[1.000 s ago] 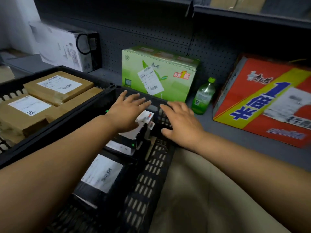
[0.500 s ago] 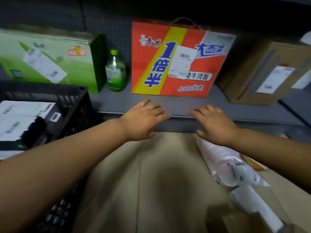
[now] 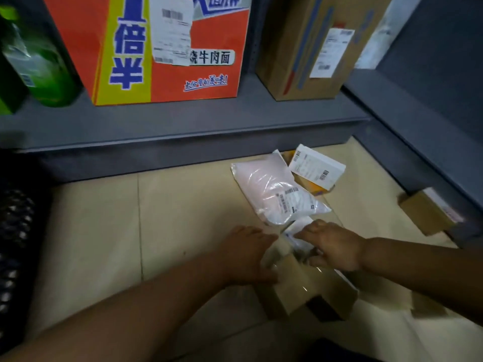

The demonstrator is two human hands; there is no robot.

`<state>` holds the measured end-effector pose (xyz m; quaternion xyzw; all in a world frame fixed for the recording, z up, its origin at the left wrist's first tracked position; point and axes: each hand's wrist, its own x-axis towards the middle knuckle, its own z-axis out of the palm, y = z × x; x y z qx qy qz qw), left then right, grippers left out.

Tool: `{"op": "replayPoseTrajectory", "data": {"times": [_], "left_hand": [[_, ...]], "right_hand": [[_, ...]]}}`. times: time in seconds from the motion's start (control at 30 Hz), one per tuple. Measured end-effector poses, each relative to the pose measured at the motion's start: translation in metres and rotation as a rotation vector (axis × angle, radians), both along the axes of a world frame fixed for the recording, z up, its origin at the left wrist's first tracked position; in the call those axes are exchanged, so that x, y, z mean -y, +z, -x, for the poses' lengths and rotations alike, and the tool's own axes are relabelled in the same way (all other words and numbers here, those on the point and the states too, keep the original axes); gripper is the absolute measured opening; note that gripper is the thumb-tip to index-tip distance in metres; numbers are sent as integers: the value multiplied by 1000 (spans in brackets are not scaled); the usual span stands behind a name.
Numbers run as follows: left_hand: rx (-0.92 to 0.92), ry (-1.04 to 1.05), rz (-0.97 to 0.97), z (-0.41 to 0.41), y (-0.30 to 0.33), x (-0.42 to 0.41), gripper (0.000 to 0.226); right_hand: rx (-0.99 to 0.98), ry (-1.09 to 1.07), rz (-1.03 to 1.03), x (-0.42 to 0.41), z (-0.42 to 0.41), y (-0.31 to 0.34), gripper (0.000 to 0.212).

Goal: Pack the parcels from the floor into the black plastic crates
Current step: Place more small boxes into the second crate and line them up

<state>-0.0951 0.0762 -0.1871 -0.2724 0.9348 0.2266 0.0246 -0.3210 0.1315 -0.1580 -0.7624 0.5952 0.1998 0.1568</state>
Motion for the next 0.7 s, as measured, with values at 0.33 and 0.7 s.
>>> {"op": "replayPoseTrajectory", "data": {"times": [0.33, 0.7], "left_hand": [[72, 32, -38, 27, -25, -46, 123], [224, 18, -80, -2, 11, -2, 118]], "right_hand": [[-131, 54, -57, -7, 9, -8, 61], [-192, 98, -54, 12, 2, 2, 61]]}}
